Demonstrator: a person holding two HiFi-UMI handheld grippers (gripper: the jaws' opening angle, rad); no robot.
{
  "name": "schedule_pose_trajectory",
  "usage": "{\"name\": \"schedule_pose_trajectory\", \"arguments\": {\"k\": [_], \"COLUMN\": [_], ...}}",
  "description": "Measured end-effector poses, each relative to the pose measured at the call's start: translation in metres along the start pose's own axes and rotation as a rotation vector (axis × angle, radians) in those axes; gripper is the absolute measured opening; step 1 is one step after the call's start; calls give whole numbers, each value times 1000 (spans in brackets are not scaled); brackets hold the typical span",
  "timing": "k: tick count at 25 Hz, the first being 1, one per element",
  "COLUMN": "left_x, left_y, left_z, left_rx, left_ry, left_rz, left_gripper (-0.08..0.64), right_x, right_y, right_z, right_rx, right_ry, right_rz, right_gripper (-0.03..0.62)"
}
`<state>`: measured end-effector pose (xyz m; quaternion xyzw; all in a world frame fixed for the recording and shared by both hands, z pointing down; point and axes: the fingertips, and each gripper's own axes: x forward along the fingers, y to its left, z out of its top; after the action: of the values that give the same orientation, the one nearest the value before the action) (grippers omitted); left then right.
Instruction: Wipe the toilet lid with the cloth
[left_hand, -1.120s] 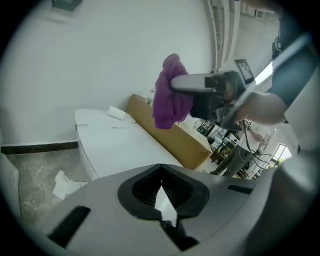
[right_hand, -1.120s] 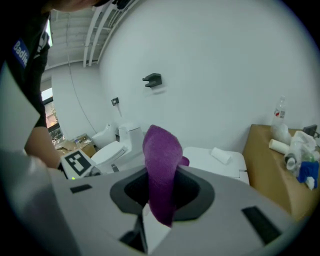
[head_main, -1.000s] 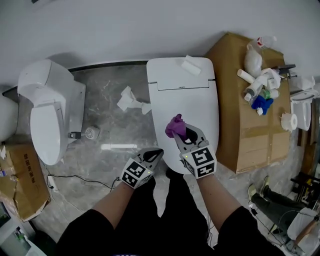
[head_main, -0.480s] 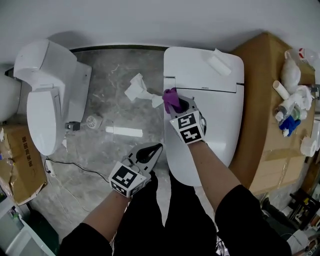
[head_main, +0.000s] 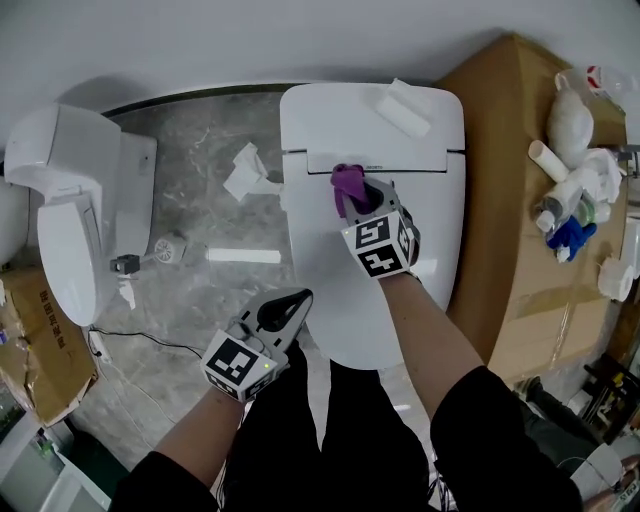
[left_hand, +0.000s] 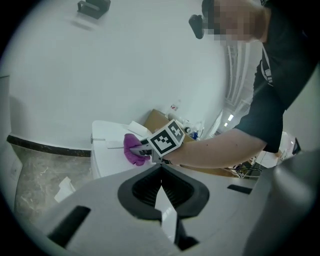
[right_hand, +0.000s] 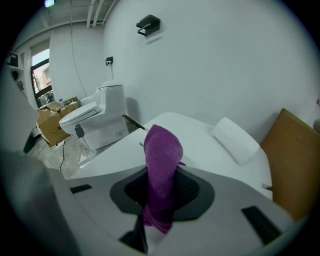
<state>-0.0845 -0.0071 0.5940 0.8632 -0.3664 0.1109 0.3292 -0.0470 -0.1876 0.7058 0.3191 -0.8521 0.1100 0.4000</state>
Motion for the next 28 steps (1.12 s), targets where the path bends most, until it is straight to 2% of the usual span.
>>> {"name": "schedule_pose_trajectory", "arguments": {"k": [2,5,8,11,15,18,28], "left_x": [13,34,53,67,74,66,-14], "left_y": [-8,-18,-29,-41,-54,-58,-33], "left_z": [5,7,9,11,14,12,-2], "left_rx": [1,43,63,73,72,73,42], "left_ry": [13,33,54,65,58,55,23], "left_rz": [-21,-59,-90,-115,-142,-148,-88], "left_gripper": [15,15,15,15,15,15,15], "right_x": [-13,-33,-52,-68,-82,-79,-28], "right_y": [-35,-86,-125,-149,-161,-144,6], "right_z": [-20,-52,-81,-103,-121,-119,-37], "right_rx": [40,113,224,300,349,337,169], "right_ry": [13,28,31,32,37,34,3], "right_rz": [-52,-137,-205,-267,-337,-326,-118], "right_gripper": [97,97,97,97,97,97,97]}}
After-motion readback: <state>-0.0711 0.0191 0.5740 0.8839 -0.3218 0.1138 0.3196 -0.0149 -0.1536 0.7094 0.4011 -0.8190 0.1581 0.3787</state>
